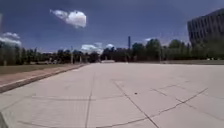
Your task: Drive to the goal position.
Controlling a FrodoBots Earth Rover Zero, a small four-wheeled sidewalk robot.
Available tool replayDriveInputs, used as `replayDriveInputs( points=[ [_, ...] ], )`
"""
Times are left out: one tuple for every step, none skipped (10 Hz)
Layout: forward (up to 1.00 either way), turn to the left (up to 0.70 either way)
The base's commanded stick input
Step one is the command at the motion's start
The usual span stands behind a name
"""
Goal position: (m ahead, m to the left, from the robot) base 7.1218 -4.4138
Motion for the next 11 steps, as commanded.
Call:
replayDriveInputs(
  points=[
    [0.50,0.00],
    [0.50,0.00],
    [0.50,0.00],
    [0.50,0.00],
    [0.50,0.00],
    [0.50,0.00],
    [0.50,0.00],
    [0.50,0.00],
    [0.50,0.00],
    [0.50,0.00],
    [0.50,0.00]
  ],
)
